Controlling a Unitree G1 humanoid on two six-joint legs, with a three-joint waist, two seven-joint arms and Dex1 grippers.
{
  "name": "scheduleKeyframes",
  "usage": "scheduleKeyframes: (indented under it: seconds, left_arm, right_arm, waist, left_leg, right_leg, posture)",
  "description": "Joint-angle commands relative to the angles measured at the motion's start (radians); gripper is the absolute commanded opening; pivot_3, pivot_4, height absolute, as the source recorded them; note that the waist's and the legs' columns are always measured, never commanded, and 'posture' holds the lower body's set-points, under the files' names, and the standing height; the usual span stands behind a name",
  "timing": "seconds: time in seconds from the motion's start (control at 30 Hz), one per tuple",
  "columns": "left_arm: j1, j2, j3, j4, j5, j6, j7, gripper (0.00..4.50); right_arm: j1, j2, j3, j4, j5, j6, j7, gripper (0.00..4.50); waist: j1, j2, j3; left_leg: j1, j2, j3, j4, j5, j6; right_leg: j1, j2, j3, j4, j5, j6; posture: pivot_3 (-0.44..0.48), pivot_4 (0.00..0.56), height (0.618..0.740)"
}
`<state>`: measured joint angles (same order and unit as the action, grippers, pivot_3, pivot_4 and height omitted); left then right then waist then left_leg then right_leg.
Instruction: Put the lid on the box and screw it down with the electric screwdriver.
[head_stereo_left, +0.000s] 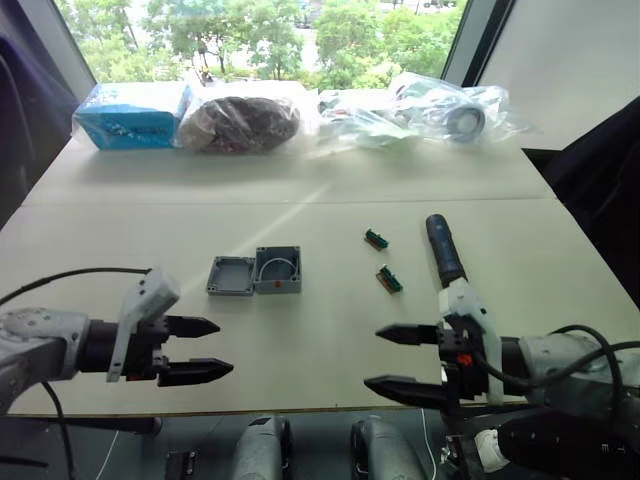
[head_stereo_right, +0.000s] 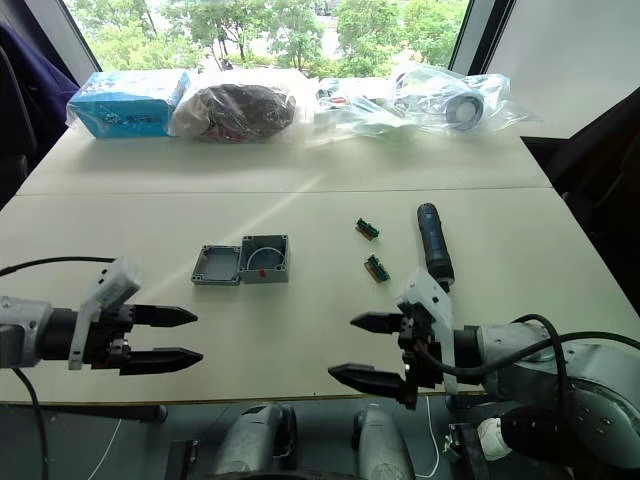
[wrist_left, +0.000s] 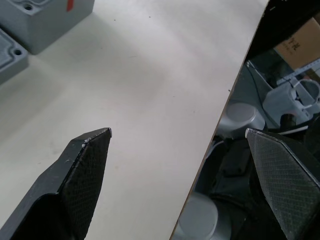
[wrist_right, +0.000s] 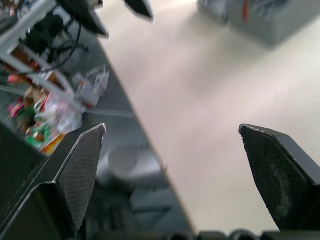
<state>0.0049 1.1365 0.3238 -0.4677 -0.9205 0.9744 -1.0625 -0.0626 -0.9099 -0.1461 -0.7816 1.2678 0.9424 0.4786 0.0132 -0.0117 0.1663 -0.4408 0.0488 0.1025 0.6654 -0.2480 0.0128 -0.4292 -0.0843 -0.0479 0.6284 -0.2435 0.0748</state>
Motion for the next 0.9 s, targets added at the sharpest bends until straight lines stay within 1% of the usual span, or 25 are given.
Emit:
scheduleKeyframes:
  seconds: [0.03,0.1,0.2,0.33,0.43,0.5,0.6,0.73,0.9]
  left_arm:
    - [-0.241,0.038,-0.130,0.053,0.119,-0.109,-0.038,4.42]
    - [-0.419,0.028,-0.265,0.090,0.198,-0.149,-0.096,4.42]
    - [-0.617,-0.008,-0.440,0.161,0.310,-0.215,-0.206,4.42]
    - [-0.768,-0.077,-0.626,0.262,0.487,-0.355,-0.325,4.42]
    - [-0.857,-0.161,-0.748,0.356,0.614,-0.429,-0.378,4.42]
    - [-0.906,-0.207,-0.821,0.420,0.697,-0.436,-0.388,4.42]
    - [-0.933,-0.238,-0.865,0.497,0.787,-0.459,-0.389,4.42]
    - [-0.947,-0.324,-0.854,0.589,0.812,-0.494,-0.381,4.42]
    - [-0.947,-0.377,-0.856,0.641,0.860,-0.524,-0.385,4.42]
  right_arm:
    - [-0.151,0.065,0.005,0.033,-0.028,-0.045,-0.123,4.50]
    - [-0.232,0.106,0.044,0.058,-0.081,-0.050,-0.167,4.50]
    - [-0.271,0.126,0.094,0.058,-0.154,-0.050,-0.164,4.50]
    - [-0.274,0.141,0.150,0.041,-0.208,-0.045,-0.150,4.50]
    - [-0.224,0.123,0.208,-0.002,-0.260,-0.041,-0.111,4.50]
    - [-0.176,0.109,0.246,-0.031,-0.321,-0.052,-0.100,4.50]
    - [-0.140,0.120,0.263,-0.047,-0.369,-0.064,-0.101,4.50]
    - [-0.080,0.144,0.268,-0.068,-0.422,-0.077,-0.121,4.50]
    - [-0.043,0.172,0.273,-0.086,-0.462,-0.079,-0.131,4.50]
  waist:
    - [0.002,-0.001,0.000]
    - [0.001,-0.001,0.000]
    - [0.000,-0.001,0.000]
    - [-0.001,-0.001,0.000]
    - [-0.001,-0.001,0.000]
    - [0.002,-0.001,0.000]
    - [-0.002,-0.002,0.000]
    - [0.000,-0.002,0.000]
    - [0.000,-0.002,0.000]
  left_leg:
    - [0.000,0.000,0.000,0.000,0.000,0.000]
    - [0.000,-0.001,0.000,0.001,0.000,0.000]
    - [-0.001,-0.001,0.002,0.001,0.000,0.001]
    - [-0.002,-0.003,0.005,0.001,0.000,0.002]
    - [-0.002,-0.003,0.004,0.001,0.000,0.002]
    - [-0.002,-0.003,0.004,0.001,0.000,0.002]
    - [-0.002,-0.003,0.003,0.003,0.000,0.002]
    - [-0.002,-0.002,0.002,0.003,0.000,0.002]
    - [-0.002,-0.002,0.001,0.004,0.000,0.002]
  right_leg:
    - [0.000,0.000,0.000,0.000,0.000,0.000]
    - [0.001,0.000,0.000,0.000,0.000,0.000]
    - [0.001,0.000,0.000,0.000,0.000,0.000]
    - [0.000,0.003,0.001,0.001,0.000,0.001]
    - [-0.001,0.005,0.000,0.003,0.001,0.004]
    - [0.000,0.005,0.000,0.003,0.001,0.003]
    - [0.000,0.005,0.001,0.003,0.000,0.002]
    - [0.000,0.005,0.002,0.003,0.001,0.004]
    - [0.000,0.005,0.002,0.003,0.001,0.004]
  posture:
    - [0.000,0.150,0.740]
    - [0.000,0.150,0.740]
    - [0.000,0.150,0.740]
    - [0.000,0.150,0.740]
    - [0.000,0.150,0.740]
    - [0.000,0.150,0.740]
    - [0.000,0.150,0.740]
    - [0.000,0.150,0.740]
    - [0.000,0.150,0.740]
